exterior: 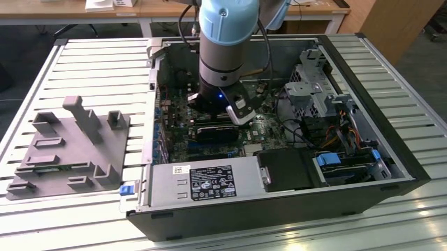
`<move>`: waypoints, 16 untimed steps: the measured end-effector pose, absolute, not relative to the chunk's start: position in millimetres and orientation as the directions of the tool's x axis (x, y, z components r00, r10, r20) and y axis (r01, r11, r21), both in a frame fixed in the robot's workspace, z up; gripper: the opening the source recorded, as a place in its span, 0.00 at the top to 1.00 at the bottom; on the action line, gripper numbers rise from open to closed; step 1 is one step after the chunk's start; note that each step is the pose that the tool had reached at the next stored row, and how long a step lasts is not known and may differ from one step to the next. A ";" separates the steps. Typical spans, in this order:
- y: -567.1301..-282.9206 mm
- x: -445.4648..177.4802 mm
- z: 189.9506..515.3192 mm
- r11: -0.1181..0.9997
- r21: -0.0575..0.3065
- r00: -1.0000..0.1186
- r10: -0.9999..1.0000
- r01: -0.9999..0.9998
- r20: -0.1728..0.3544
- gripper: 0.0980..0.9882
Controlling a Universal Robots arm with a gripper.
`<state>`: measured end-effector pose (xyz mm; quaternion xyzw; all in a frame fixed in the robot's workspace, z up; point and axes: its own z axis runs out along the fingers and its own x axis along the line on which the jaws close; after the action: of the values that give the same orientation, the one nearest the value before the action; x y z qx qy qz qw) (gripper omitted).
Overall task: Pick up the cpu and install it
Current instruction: 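Install the second cpu locking lever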
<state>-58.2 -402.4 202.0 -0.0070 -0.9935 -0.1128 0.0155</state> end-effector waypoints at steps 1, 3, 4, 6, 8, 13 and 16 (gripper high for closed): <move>-402.4 -58.7 201.7 0.974 0.225 -0.999 0.010 0.017 0.032 0.99; -402.6 -60.5 201.2 0.973 0.229 -0.999 0.010 0.017 0.032 0.99; -402.6 -61.2 200.8 0.973 0.230 -0.999 0.010 0.017 0.032 0.99; -402.8 -63.0 200.3 0.973 0.232 -0.999 0.010 0.017 0.032 0.99; -402.9 -65.0 199.8 0.971 0.237 -0.999 0.010 0.017 0.032 0.99; -402.9 -66.0 197.2 0.968 0.251 -0.999 0.009 0.017 0.033 0.99; -402.9 -65.9 195.6 0.965 0.261 -0.999 0.009 0.017 0.033 0.99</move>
<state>-65.9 -402.9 195.6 -0.0066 -0.9911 -0.1318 0.0156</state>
